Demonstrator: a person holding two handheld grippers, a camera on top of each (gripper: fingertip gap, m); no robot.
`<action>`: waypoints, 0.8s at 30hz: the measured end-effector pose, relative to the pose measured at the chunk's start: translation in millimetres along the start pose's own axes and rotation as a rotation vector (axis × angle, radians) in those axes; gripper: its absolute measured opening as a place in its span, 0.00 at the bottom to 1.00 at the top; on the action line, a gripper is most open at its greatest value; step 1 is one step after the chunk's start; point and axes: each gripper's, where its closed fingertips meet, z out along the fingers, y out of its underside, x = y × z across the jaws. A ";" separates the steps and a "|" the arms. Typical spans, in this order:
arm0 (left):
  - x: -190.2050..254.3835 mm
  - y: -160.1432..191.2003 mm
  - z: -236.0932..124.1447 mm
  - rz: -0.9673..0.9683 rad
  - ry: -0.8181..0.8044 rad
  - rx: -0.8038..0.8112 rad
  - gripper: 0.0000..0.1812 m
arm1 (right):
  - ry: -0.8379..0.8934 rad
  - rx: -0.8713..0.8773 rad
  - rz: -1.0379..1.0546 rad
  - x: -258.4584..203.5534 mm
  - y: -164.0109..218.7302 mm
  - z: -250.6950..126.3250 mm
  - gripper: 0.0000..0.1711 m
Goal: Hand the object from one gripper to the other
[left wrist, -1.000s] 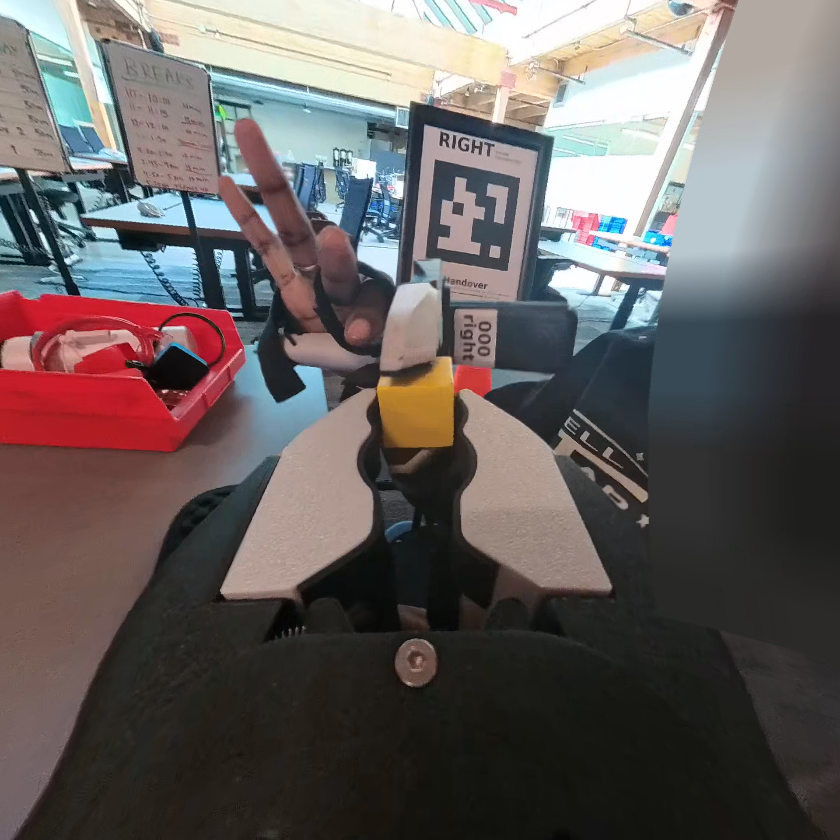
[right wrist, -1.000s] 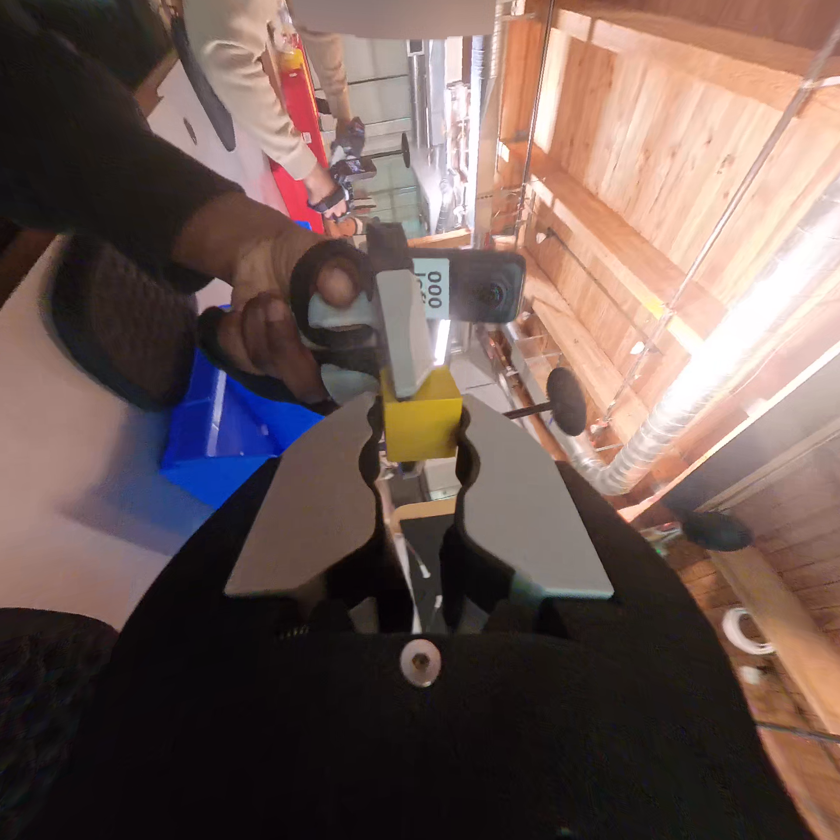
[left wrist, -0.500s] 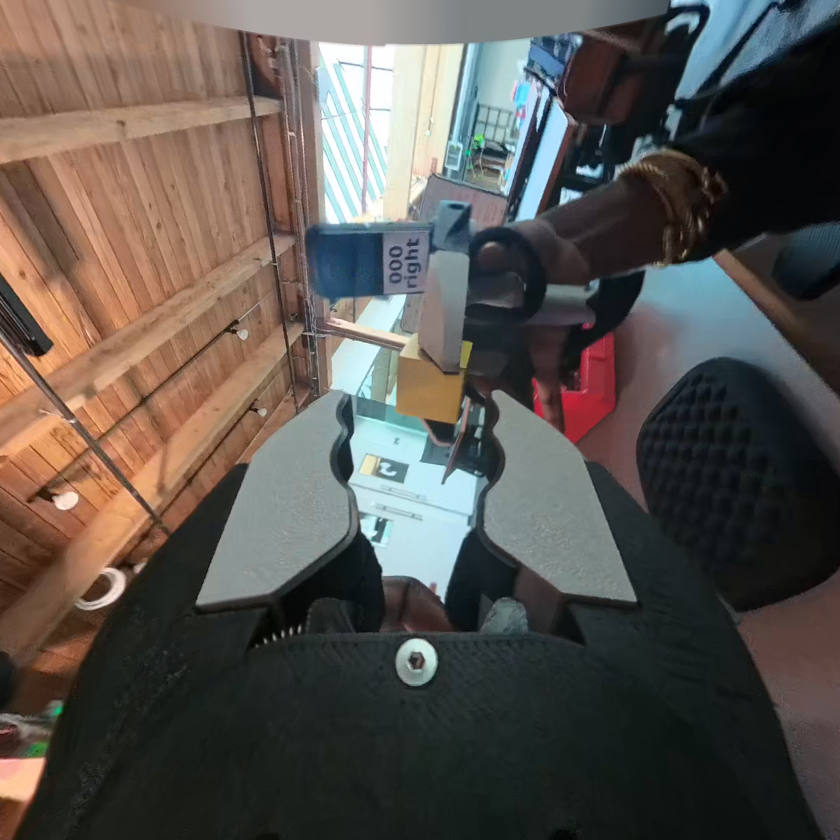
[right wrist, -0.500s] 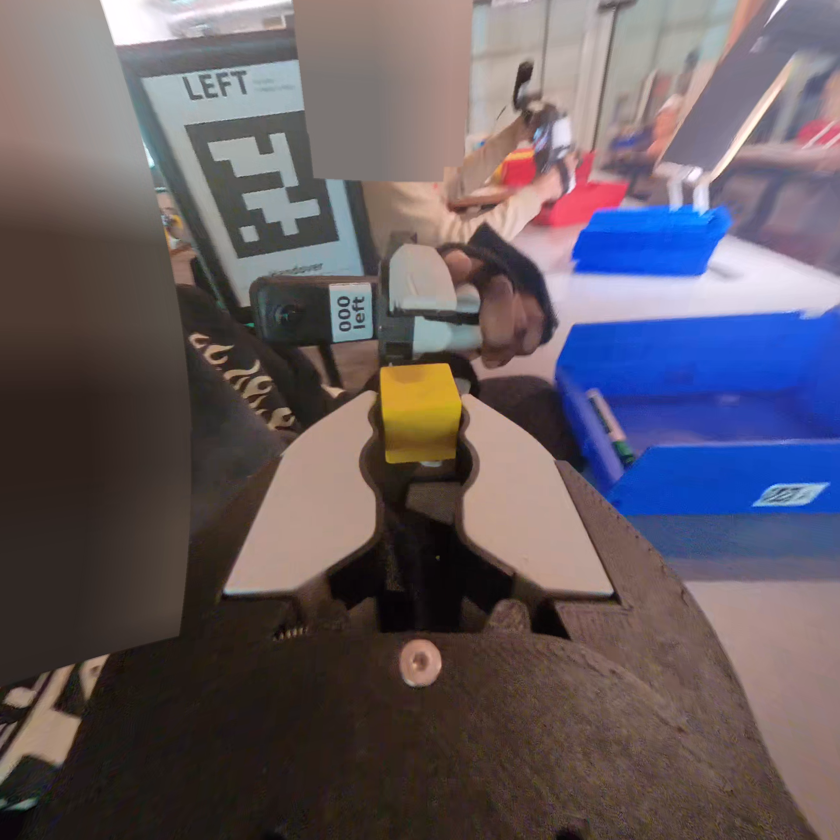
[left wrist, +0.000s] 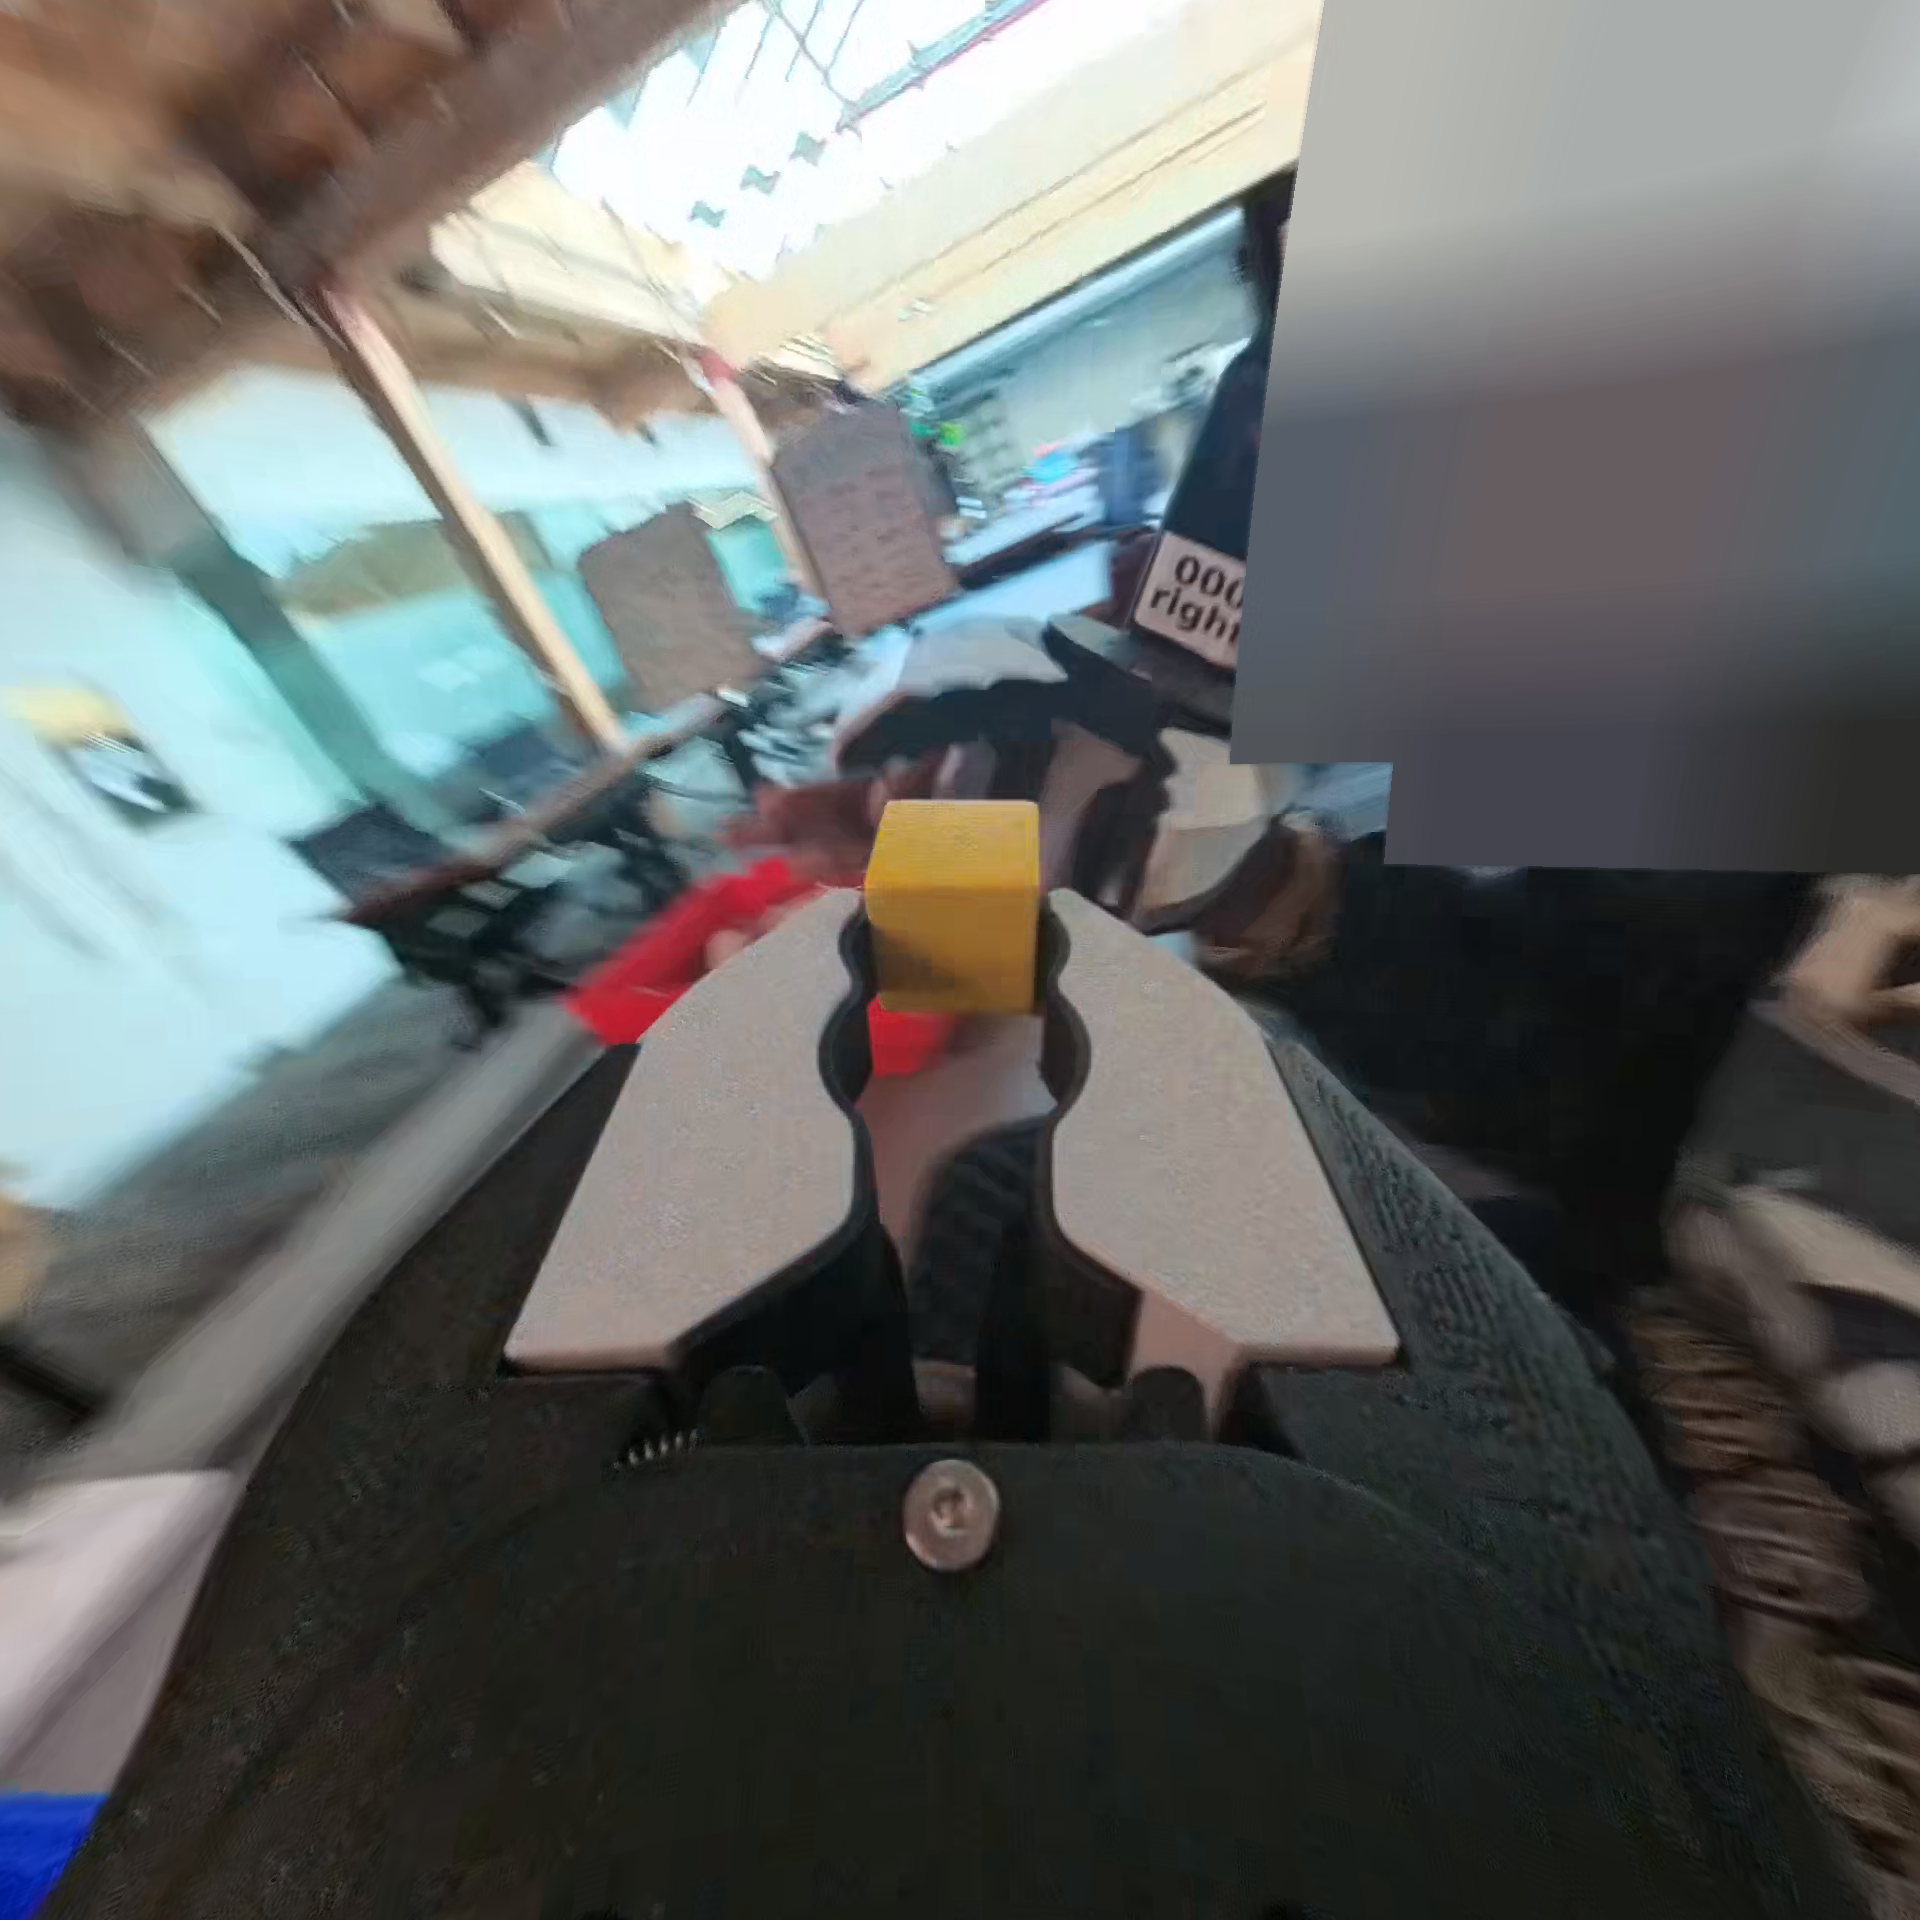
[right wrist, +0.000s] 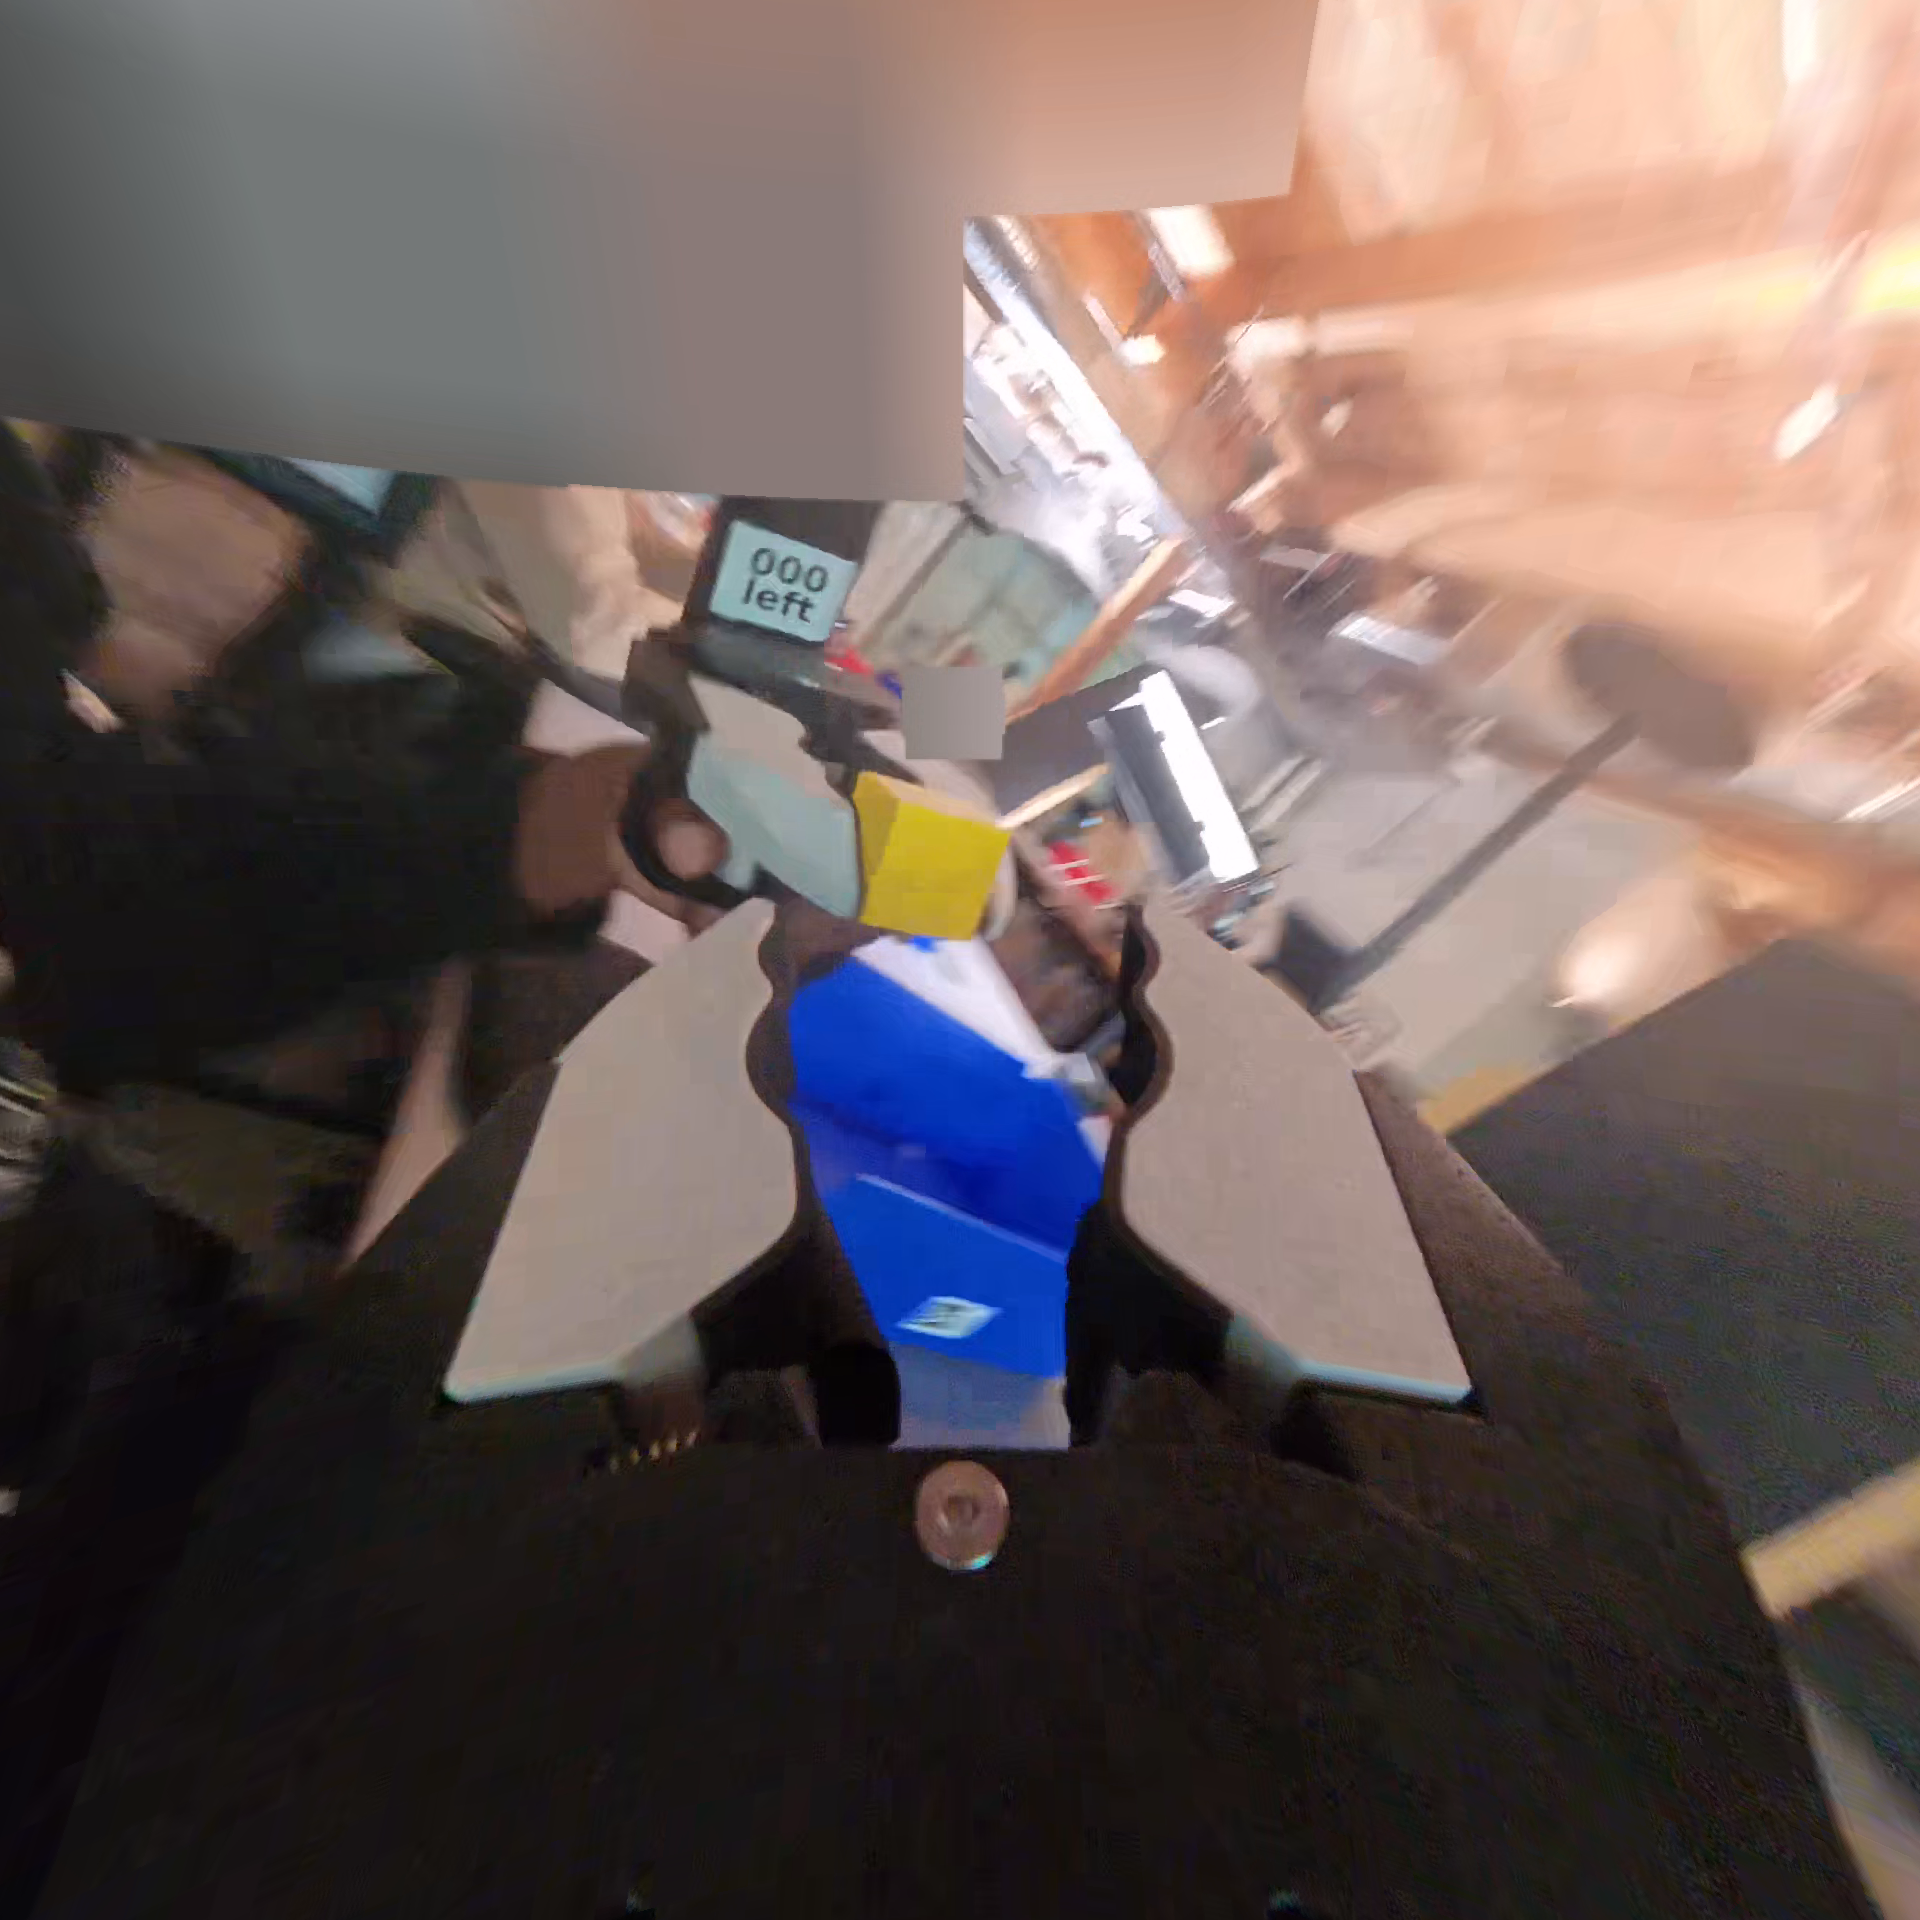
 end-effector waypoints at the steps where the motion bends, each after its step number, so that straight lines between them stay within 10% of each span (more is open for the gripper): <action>1: 3.5 1.0 -1.1 -0.107 0.065 0.004 0.16 | 0.038 0.002 -0.105 1.8 -2.3 -1.5 0.34; 17: 42.0 10.0 4.9 -0.445 0.420 -0.043 0.16 | 0.015 -0.152 -0.658 -34.0 5.9 14.4 0.17; 24: 14.6 -20.4 -9.1 0.496 -0.076 0.177 0.37 | -0.046 -0.048 0.105 -11.6 -9.6 6.5 0.17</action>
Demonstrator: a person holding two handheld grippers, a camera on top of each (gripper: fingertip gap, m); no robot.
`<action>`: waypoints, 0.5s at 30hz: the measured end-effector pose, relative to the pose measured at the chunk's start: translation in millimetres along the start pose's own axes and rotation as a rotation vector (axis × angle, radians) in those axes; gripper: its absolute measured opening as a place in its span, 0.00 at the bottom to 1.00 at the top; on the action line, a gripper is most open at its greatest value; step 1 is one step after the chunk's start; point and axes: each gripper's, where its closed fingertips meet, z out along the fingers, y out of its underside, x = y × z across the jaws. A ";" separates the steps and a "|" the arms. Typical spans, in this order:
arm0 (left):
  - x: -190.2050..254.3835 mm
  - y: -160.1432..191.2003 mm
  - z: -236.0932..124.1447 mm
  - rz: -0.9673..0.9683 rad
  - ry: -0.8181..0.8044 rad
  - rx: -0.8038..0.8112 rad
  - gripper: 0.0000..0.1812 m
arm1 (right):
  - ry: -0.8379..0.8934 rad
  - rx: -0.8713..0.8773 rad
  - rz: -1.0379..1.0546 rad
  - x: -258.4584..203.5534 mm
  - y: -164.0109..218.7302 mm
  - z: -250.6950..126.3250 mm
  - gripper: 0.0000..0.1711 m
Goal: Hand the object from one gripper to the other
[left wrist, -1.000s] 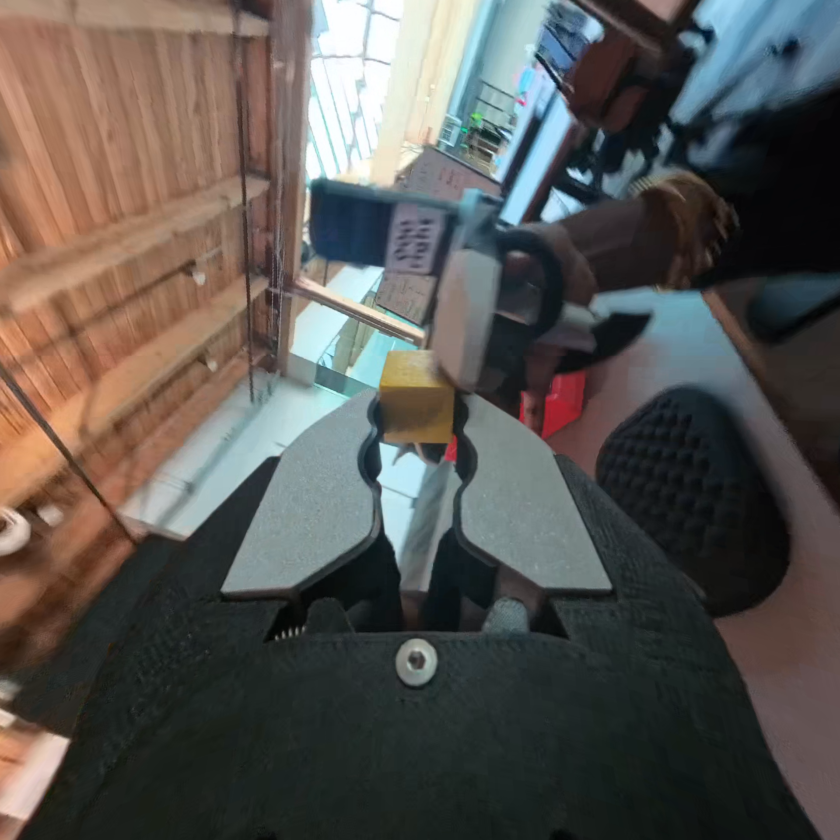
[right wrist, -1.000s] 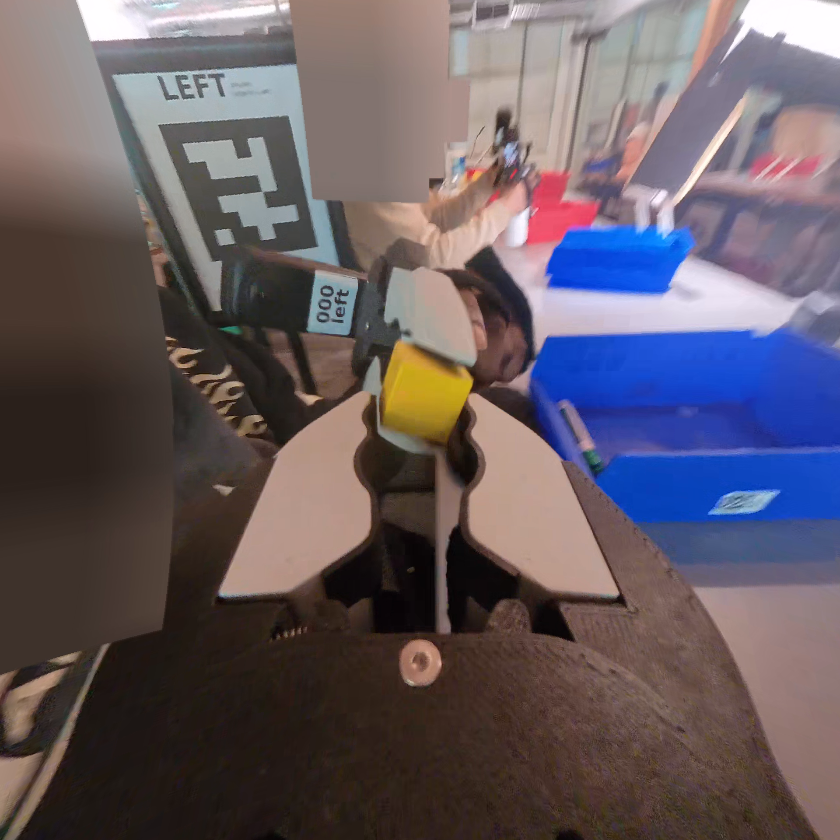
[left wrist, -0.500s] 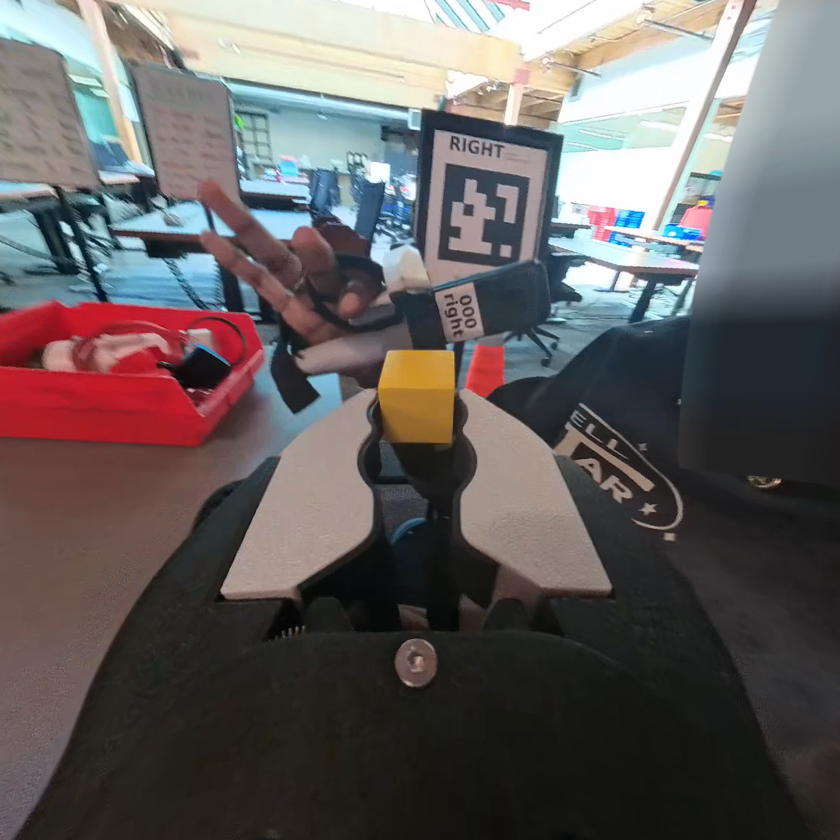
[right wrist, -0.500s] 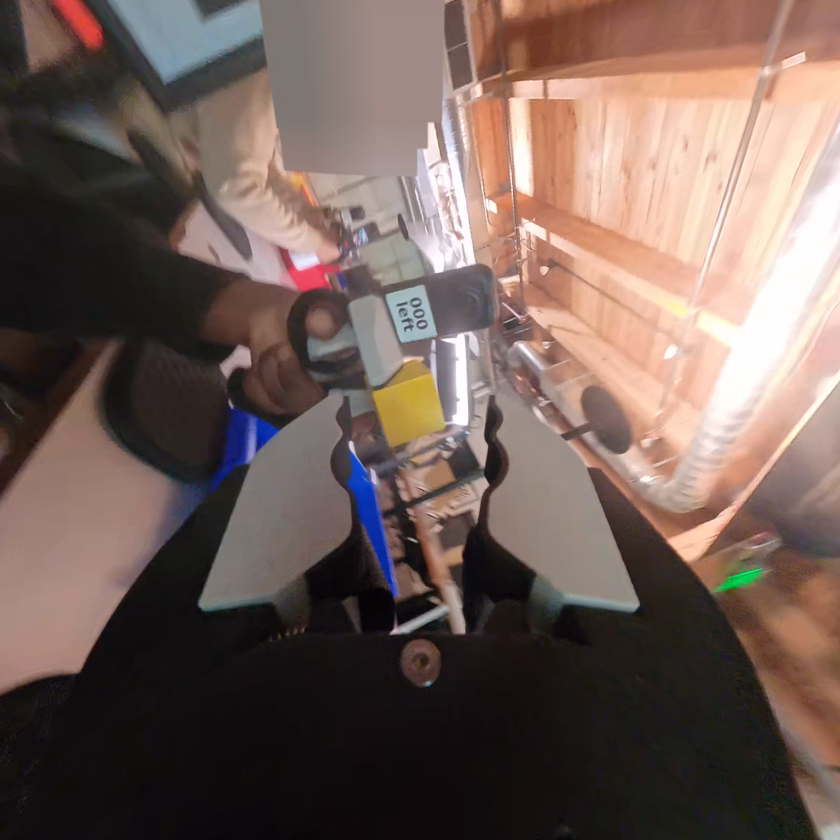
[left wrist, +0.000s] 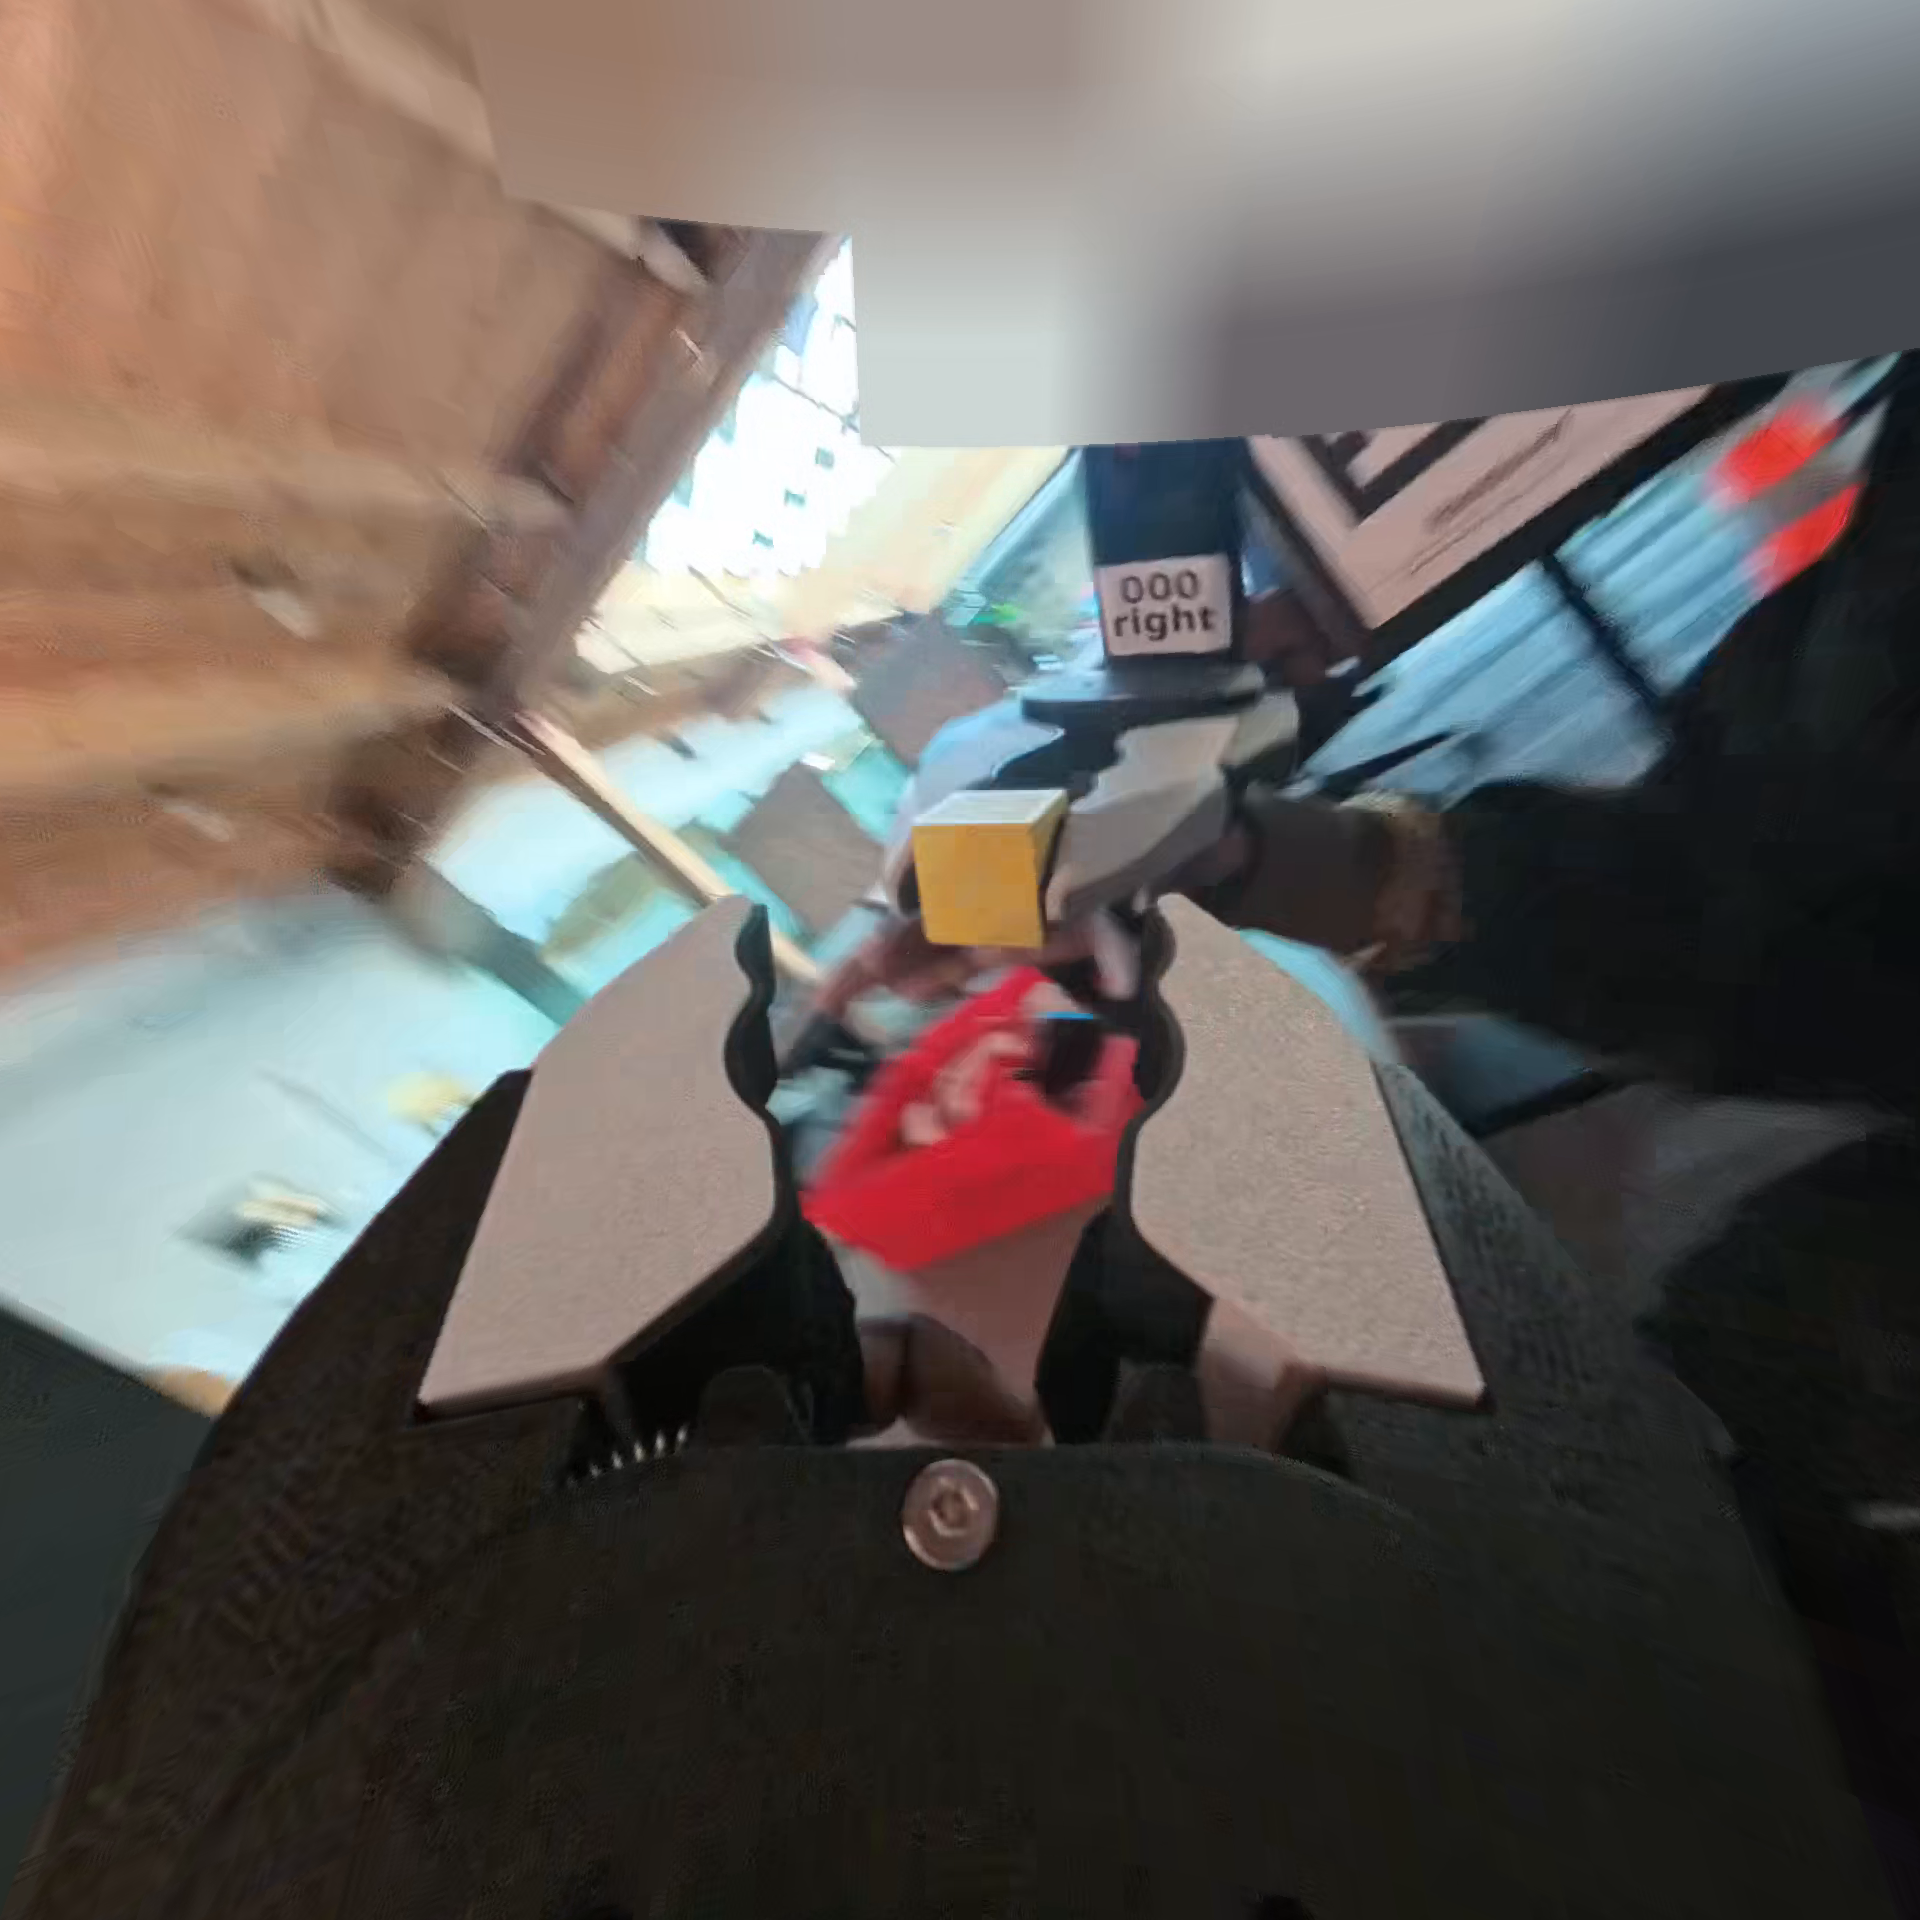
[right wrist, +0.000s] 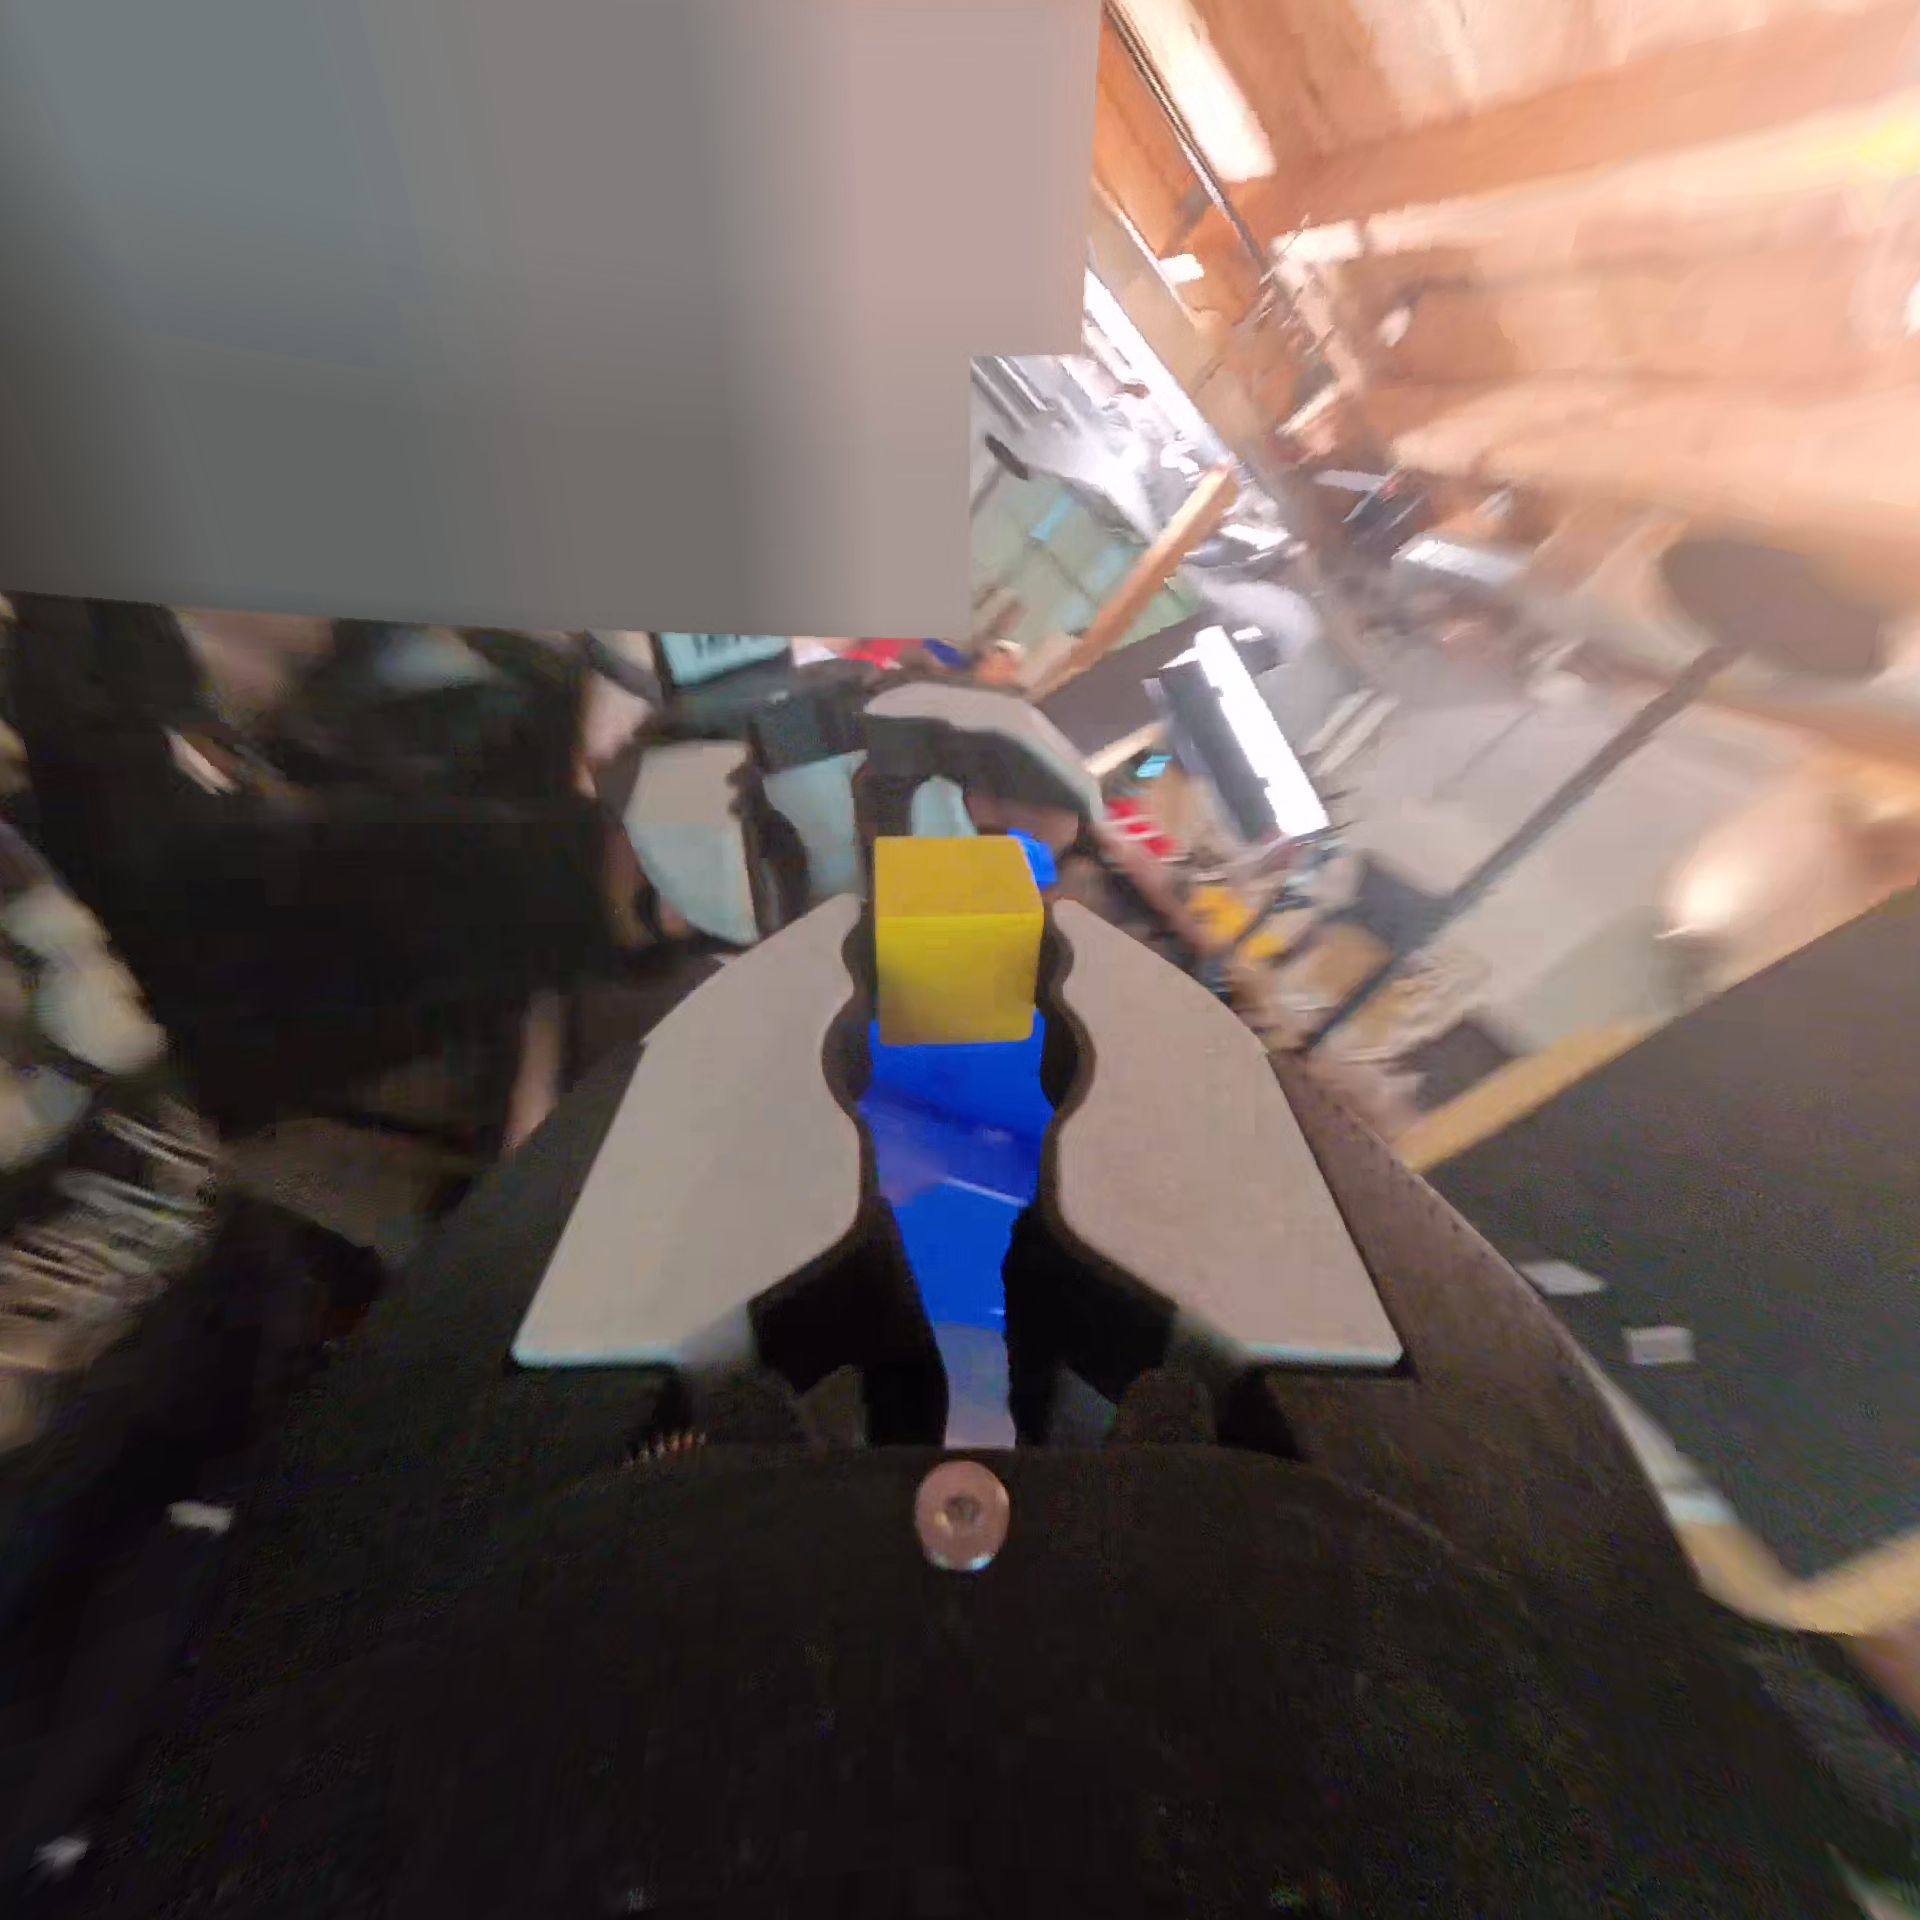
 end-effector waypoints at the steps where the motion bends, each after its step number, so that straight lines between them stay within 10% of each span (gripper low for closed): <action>1: -1.5 -3.8 -1.8 0.151 -0.047 -0.004 0.37 | -0.050 0.020 0.156 -0.9 -2.0 -0.5 0.17; 7: 9.3 15.4 8.7 0.581 -0.073 -0.193 0.35 | -0.335 -0.044 0.779 -19.7 5.5 2.2 0.17; 15: 16.8 24.1 14.6 0.452 -0.017 -0.209 0.15 | -0.350 -0.078 0.790 -25.3 15.0 8.2 0.21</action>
